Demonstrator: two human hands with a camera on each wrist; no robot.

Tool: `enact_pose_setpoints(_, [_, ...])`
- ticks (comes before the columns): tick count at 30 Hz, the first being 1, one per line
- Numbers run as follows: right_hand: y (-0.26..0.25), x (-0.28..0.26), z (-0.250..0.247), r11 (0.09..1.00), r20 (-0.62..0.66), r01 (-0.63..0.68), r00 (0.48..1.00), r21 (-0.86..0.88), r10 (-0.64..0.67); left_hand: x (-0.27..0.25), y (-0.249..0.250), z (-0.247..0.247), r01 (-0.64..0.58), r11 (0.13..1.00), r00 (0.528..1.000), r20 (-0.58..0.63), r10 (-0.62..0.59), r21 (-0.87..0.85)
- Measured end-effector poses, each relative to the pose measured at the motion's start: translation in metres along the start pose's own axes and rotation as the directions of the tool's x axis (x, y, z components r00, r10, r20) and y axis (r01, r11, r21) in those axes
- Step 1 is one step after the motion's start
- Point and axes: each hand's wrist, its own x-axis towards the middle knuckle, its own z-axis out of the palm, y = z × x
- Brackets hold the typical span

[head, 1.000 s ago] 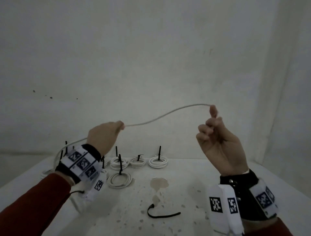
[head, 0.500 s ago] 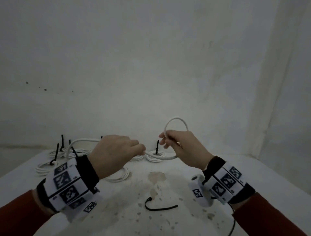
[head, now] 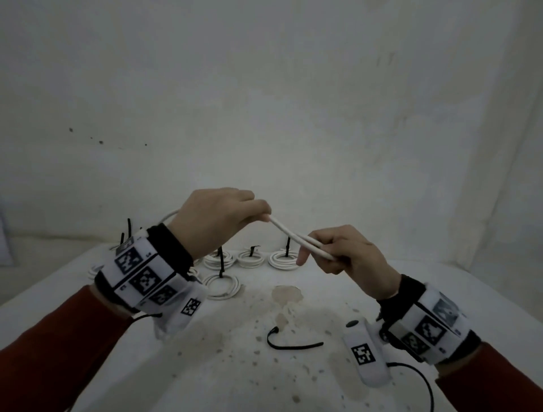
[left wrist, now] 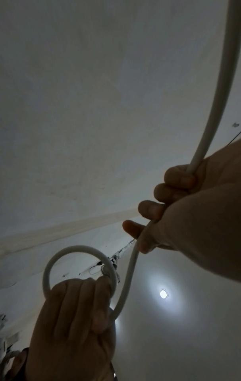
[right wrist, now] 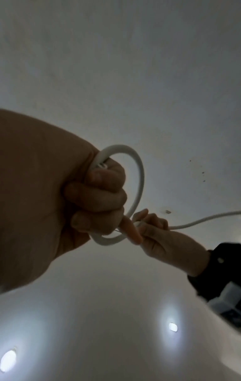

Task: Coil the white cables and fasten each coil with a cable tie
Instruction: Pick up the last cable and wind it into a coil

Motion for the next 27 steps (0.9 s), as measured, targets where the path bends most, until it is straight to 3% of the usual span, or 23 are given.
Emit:
enact_pose_setpoints(4, [0.002,0.000,0.000,0.962,0.014,-0.023,1.000,0.273,0.020,0.010,-0.004,0.006,0.045,0.999,0.998,-0.049,-0.046,-0.021])
enact_pose_setpoints(9, [0.000,-0.005,0.005,0.882,-0.024,0.019,1.000,0.471,-0.009,0.012,0.002,0.016,0.085,0.992,0.996,-0.026,-0.088,-0.098])
enact_pose_setpoints(11, [-0.001,-0.005,0.001,0.735,-0.019,0.060,0.998,0.675,-0.064,0.010,0.005,0.019,0.136,0.978,0.990,-0.007,-0.139,-0.158])
enact_pose_setpoints(14, [-0.006,-0.004,-0.006,0.381,0.020,0.079,0.968,0.921,-0.249,0.005,0.010,0.022,0.200,0.958,0.977,-0.026,-0.210,-0.204])
enact_pose_setpoints(15, [-0.009,-0.003,-0.008,0.306,-0.011,0.101,0.959,0.947,-0.282,0.003,0.012,0.024,0.224,0.952,0.972,-0.027,-0.234,-0.211])
enact_pose_setpoints(18, [-0.020,-0.004,-0.015,0.204,-0.204,0.280,0.923,0.938,-0.327,-0.007,0.012,0.033,0.293,0.933,0.949,-0.053,-0.310,-0.210])
enact_pose_setpoints(22, [-0.039,-0.003,-0.031,0.194,-0.508,0.558,0.823,0.807,-0.253,-0.021,0.011,0.041,0.340,0.935,0.931,-0.106,-0.349,-0.097])
enact_pose_setpoints(24, [-0.041,0.003,-0.035,0.270,-0.586,0.618,0.786,0.738,-0.198,-0.022,0.018,0.039,0.282,0.959,0.954,-0.113,-0.278,0.024])
enact_pose_setpoints(27, [-0.036,0.019,-0.034,0.445,-0.667,0.648,0.732,0.618,-0.139,-0.018,0.027,0.031,0.101,0.982,0.991,-0.105,-0.085,0.158])
